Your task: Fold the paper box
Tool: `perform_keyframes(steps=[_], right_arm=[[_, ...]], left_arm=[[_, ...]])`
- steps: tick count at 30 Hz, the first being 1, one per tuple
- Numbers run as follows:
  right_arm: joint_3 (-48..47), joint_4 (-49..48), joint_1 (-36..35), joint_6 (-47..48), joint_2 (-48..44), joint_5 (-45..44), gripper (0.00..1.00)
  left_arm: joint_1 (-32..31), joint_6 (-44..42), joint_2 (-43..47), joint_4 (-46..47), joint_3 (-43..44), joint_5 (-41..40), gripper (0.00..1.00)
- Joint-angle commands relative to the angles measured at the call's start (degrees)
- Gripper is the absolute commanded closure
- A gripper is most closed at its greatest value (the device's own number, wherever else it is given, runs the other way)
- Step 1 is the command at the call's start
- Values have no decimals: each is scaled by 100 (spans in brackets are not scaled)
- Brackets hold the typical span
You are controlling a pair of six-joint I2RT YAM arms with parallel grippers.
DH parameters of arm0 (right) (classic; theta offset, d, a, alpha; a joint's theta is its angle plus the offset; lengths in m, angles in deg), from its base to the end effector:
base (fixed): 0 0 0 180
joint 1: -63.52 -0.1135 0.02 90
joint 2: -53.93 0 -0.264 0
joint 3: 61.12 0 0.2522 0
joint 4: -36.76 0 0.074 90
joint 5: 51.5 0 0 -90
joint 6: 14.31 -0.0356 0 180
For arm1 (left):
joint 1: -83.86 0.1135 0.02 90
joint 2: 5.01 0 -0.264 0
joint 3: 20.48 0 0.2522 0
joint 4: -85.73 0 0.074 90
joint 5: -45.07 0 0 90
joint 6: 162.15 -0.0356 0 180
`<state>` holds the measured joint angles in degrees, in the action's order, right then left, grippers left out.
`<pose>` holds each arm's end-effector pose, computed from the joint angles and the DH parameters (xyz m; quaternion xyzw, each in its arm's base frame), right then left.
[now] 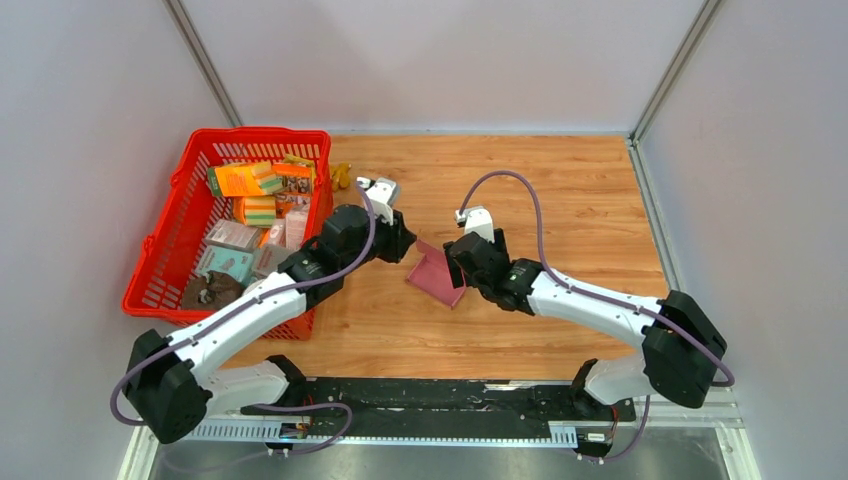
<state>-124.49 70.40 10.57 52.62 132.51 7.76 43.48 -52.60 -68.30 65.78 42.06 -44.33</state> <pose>0.1832 0.2124 0.2273 -0.1427 0.8962 0.0132 0.4198 0.1948 -0.1662 0.3073 0.1516 0.8085 -0.2877 0.4904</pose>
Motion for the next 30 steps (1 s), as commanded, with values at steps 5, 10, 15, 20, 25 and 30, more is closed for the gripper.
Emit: perform_keyframes(steps=[5, 10, 15, 20, 25, 30], right_arm=[[-506, -353, 196, 1164, 279, -730, 22], [-1042, -204, 461, 1357, 850, -1030, 21], [-1070, -72, 461, 1201, 632, -627, 20], [-648, 156, 461, 621, -316, -74, 17], [-419, 1312, 977, -853, -1071, -72, 11], [301, 1747, 2699, -2043, -1837, 656, 7]], left_arm=[[-14, -31, -264, 1893, -1105, -762, 70], [-14, -82, 45, 2737, -1827, -685, 62], [-14, -13, -377, 2790, -1678, -448, 61], [-14, 84, -746, 2817, -1477, -131, 61], [-14, 66, -931, 2702, -1344, -86, 59], [-14, 75, -650, 2852, -1537, -7, 59]])
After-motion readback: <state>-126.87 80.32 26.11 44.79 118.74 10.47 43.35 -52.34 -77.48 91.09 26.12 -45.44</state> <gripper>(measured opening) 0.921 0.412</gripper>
